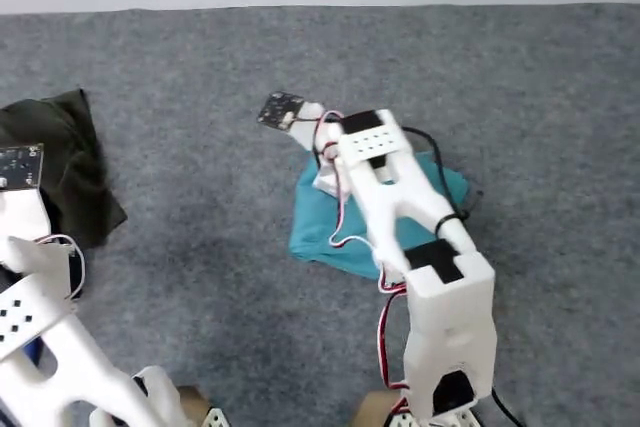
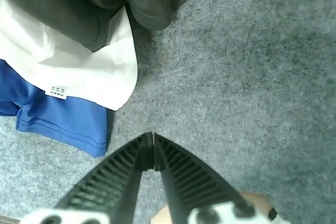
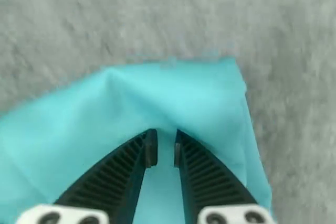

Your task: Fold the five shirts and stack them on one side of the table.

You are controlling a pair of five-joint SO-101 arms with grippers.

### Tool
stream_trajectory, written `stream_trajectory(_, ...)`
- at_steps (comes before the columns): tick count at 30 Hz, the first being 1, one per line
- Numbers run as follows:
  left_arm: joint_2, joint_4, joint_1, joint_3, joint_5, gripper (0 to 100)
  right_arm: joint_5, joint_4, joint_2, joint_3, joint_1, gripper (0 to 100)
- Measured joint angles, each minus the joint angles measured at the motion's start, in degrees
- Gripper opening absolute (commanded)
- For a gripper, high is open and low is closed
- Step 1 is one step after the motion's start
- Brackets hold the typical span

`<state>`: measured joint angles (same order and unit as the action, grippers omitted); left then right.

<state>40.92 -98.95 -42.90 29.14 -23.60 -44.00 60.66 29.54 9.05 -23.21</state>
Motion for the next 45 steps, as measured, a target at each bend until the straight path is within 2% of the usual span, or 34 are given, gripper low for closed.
stream_trajectory(9,0.0,0.0,0.0,0.0,0.0,0,0.0,-3.9,0.0,0.0,-3.8,6.5)
stream_trajectory(17,0.0,0.0,0.0,0.0,0.0,0,-0.1,2.7,0.0,6.4,-1.1,7.6)
stream_trajectory(25,0.0,0.0,0.0,0.0,0.0,0,0.0,-3.7,5.7,8.2,0.9,9.1)
stream_trajectory(35,0.0,-0.1,0.0,0.0,0.0,0,-0.1,-4.1,17.1,25.1,-4.2,9.0)
stream_trajectory(39,0.0,-0.2,0.0,0.0,0.0,0,-0.2,0.4,17.1,29.7,-6.5,9.3)
stream_trajectory(45,0.0,-0.2,0.0,0.0,0.0,0,-0.1,14.5,17.1,39.6,-6.2,9.1)
